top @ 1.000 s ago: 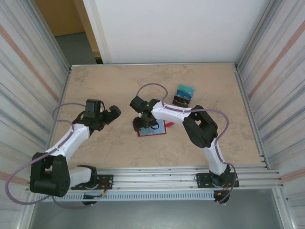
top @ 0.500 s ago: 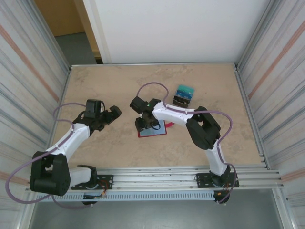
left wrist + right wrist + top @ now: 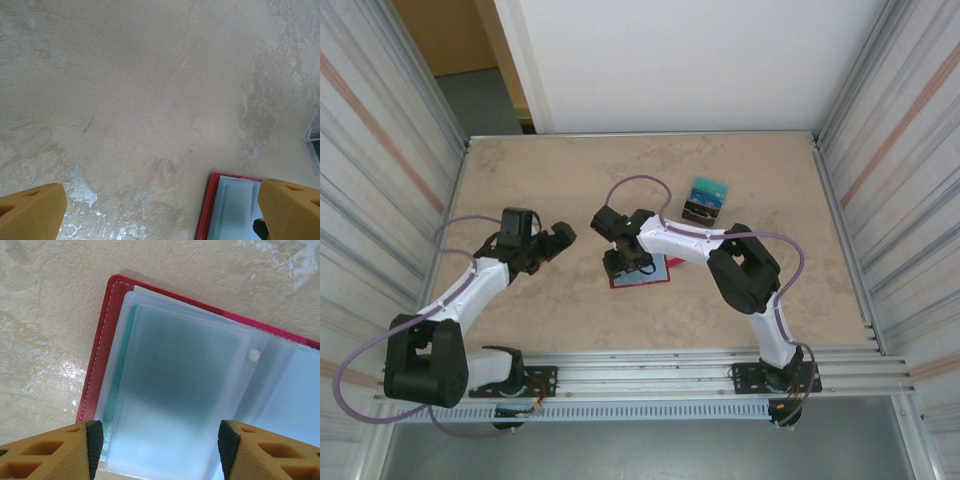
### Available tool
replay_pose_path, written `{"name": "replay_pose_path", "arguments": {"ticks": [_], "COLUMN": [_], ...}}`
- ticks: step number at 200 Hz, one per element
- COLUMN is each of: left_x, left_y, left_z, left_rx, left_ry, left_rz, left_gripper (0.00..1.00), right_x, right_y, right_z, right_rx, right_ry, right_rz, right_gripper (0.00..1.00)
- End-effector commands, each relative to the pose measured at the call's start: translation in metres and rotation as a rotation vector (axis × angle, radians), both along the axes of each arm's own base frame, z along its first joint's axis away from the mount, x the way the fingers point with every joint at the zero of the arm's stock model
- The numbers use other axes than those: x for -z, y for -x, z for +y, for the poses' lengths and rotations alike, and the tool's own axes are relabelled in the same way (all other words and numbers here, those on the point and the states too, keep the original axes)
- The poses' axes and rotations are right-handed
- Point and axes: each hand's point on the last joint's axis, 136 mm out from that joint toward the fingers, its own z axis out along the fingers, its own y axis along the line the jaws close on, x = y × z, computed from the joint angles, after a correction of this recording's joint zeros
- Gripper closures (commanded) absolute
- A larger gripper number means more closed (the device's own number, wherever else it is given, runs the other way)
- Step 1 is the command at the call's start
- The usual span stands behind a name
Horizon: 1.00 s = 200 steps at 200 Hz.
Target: Take the credit cards out of the card holder
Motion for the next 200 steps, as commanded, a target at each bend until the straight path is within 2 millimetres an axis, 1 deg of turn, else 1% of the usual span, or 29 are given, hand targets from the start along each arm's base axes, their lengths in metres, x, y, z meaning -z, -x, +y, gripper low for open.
{"name": "replay_pose_path", "arguments": {"ticks": [1, 16, 47, 62, 78, 90, 107, 123, 142, 173, 200], "left_x": [-0.008, -0.009, -0.008, -0.008, -0.009, -0.009, -0.011, -0.012, -0.014, -0.016, -0.016], "left_y": [-0.006, -0.006, -0.007, -0.007, -0.007, -0.007, -0.008, -0.008, -0.008, -0.008, -0.008], "left_z": [-0.001, -0.001, -0.001, -0.001, -0.001, -0.002, -0.002, -0.002, -0.003, -0.003, -0.003], "left_rx": [-0.001, -0.001, 0.000, 0.001, 0.002, 0.003, 0.004, 0.006, 0.007, 0.007, 0.007], "left_ry": [0.012, 0.014, 0.015, 0.017, 0.017, 0.018, 0.020, 0.022, 0.024, 0.025, 0.024], "left_rz": [-0.024, -0.024, -0.024, -0.025, -0.026, -0.027, -0.031, -0.034, -0.040, -0.044, -0.045], "left_gripper": [0.01, 0.01, 0.01, 0.01, 0.01, 0.01, 0.01, 0.01, 0.01, 0.01, 0.01], "right_x": [0.018, 0.021, 0.028, 0.029, 0.026, 0.022, 0.014, 0.005, -0.004, -0.010, -0.014], "right_y": [0.007, 0.007, 0.010, 0.009, 0.007, 0.004, -0.002, -0.006, -0.011, -0.016, -0.017], "right_z": [-0.011, -0.012, -0.010, -0.011, -0.014, -0.016, -0.022, -0.028, -0.034, -0.041, -0.045], "right_rx": [0.004, 0.004, -0.003, -0.001, 0.007, 0.019, 0.037, 0.053, 0.066, 0.079, 0.088], "right_ry": [0.072, 0.078, 0.079, 0.085, 0.094, 0.097, 0.109, 0.127, 0.142, 0.165, 0.171], "right_rz": [0.026, 0.034, 0.054, 0.052, 0.039, 0.026, -0.006, -0.043, -0.075, -0.106, -0.122], "right_gripper": [0.34, 0.33, 0.33, 0.38, 0.48, 0.49, 0.49, 0.42, 0.39, 0.38, 0.41]}}
